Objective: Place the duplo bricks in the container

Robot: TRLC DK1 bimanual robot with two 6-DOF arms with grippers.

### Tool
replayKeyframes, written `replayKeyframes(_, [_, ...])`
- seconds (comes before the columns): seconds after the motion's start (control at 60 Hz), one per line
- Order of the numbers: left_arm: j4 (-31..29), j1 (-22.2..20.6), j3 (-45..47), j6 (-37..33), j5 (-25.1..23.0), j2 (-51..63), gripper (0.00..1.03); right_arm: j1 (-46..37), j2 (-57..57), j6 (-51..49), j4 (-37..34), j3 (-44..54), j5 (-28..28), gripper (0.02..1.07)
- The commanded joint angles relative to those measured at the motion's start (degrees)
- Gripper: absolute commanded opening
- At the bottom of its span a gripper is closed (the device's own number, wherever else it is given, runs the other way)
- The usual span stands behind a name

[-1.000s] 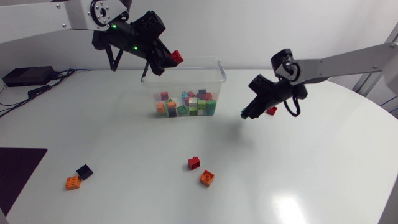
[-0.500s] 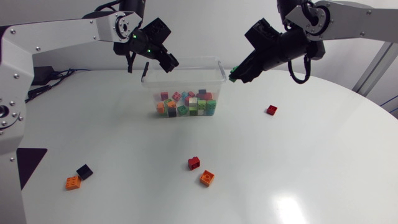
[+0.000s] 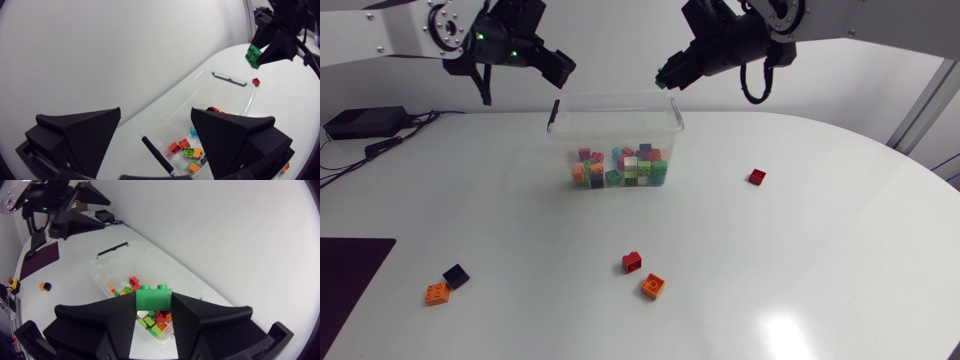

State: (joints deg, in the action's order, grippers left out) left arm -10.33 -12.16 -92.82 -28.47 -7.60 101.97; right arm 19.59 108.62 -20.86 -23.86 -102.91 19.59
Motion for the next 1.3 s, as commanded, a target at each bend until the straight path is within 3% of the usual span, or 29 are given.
replayKeyframes(0.0, [1.98, 0.39, 5.72, 1.13, 0.12, -5.38, 0.98, 0.97, 4.32, 2.49, 1.18, -2.99, -0.70, 0.34])
replayKeyframes(0.283, [3.38, -3.22, 21.54, -3.26, -1.11, -15.31, 0.98, 3.52, 16.80, 3.02, 1.44, -13.54, -5.18, 0.35])
replayKeyframes(0.333, [3.30, -3.92, 23.56, -3.88, -1.11, -16.19, 0.98, 3.61, 18.65, 3.46, 0.30, -15.83, -5.62, 0.39])
replayKeyframes(0.45, [1.27, -6.91, 27.60, -5.63, -1.11, -17.33, 0.98, 3.70, 20.93, 3.55, -1.63, -18.90, -6.41, 0.94])
replayKeyframes(0.483, [0.13, -7.61, 28.30, -6.07, -1.11, -17.33, 0.98, 3.70, 20.58, 3.55, -1.63, -18.64, -6.67, 1.02])
replayKeyframes(0.65, [-3.03, -11.74, 31.29, -6.69, -0.23, -16.90, 0.98, 2.64, 15.92, 3.02, -1.63, -14.42, -6.67, 1.03])
replayKeyframes(0.817, [-6.46, -16.75, 33.31, -6.78, 2.59, -14.08, 0.98, -1.31, 5.20, 3.02, -0.40, -4.05, -4.48, 1.03])
replayKeyframes(1.283, [-16.13, -23.87, 30.76, -7.39, 2.85, -2.13, 0.98, -14.76, -16.33, -0.06, 2.59, 23.11, 2.91, 1.03])
